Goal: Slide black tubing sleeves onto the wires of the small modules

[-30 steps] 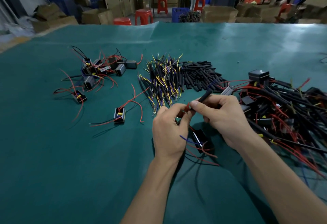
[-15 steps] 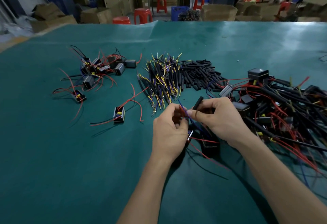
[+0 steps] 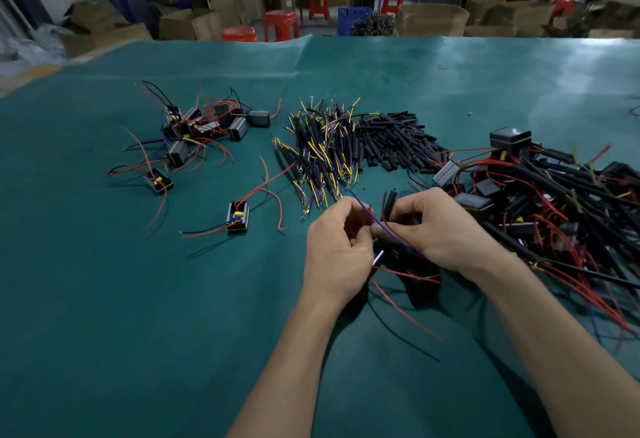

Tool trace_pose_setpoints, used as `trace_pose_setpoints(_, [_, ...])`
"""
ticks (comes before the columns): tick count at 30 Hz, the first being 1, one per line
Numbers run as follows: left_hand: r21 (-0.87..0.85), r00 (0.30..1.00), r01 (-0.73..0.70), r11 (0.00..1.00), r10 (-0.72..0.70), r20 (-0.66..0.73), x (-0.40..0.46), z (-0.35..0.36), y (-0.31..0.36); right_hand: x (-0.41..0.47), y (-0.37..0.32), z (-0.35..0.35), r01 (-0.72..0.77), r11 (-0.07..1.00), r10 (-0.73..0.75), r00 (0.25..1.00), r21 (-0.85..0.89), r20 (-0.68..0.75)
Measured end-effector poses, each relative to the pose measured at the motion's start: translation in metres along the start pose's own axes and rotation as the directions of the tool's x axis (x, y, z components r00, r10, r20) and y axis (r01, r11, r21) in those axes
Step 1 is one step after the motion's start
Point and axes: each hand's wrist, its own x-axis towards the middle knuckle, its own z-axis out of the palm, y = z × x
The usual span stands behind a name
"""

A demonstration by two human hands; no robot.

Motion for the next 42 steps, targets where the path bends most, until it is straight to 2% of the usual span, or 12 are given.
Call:
trace_pose_setpoints(3, [0.010,1.000,-0.013,1.000,0.013,-0.004,-0.001,-0.002,0.002,-0.002,-0.002,-0.002,-0.003,0.999,0.000,0.998,0.045,0.061])
trace_pose_setpoints(6, [-0.030,0.999,-0.038,0.999,0.038,0.000,-0.001,-0.003,0.004,-0.003,-0.001,0.001,-0.029,0.986,0.018,0.998,0.165,0.067])
trace_pose_setpoints(10, [-0.112,0.999,-0.034,0.993,0.031,-0.028,0.002,-0.004,0.003,-0.001,0.004,0.004,-0.076,0.950,0.089,0.996,0.303,-0.027])
trace_pose_setpoints(15, [-0.191,0.999,0.006,0.982,-0.014,-0.039,0.003,-0.006,0.002,0.006,0.007,0.009,-0.080,0.966,0.126,0.976,0.246,-0.176])
trace_pose_setpoints(18, [-0.266,0.998,0.014,0.964,-0.029,-0.052,0.003,-0.006,0.002,0.008,0.009,0.010,-0.053,0.948,0.138,0.957,0.315,-0.254])
trace_pose_setpoints(25, [-0.268,0.997,0.009,0.963,-0.030,-0.075,0.005,-0.005,-0.001,0.010,0.012,0.011,-0.009,0.930,0.119,0.953,0.368,-0.279])
trace_pose_setpoints(30, [-0.274,0.993,0.028,0.961,-0.059,-0.105,0.007,-0.003,-0.003,0.008,0.008,0.012,0.044,0.953,0.036,0.965,0.298,-0.258])
trace_pose_setpoints(34, [-0.219,0.997,0.024,0.975,-0.041,-0.071,0.005,-0.004,-0.003,0.007,0.005,0.010,0.084,0.952,-0.009,0.969,0.293,-0.248])
trace_pose_setpoints(39, [-0.093,0.996,-0.043,0.995,0.035,-0.086,0.004,-0.003,-0.004,0.005,0.006,0.009,0.103,0.991,-0.084,0.976,0.087,-0.200])
trace_pose_setpoints(42, [-0.039,0.998,-0.035,0.999,0.033,-0.060,0.003,-0.003,-0.004,0.003,0.006,0.008,0.083,0.996,-0.088,0.987,-0.039,-0.137])
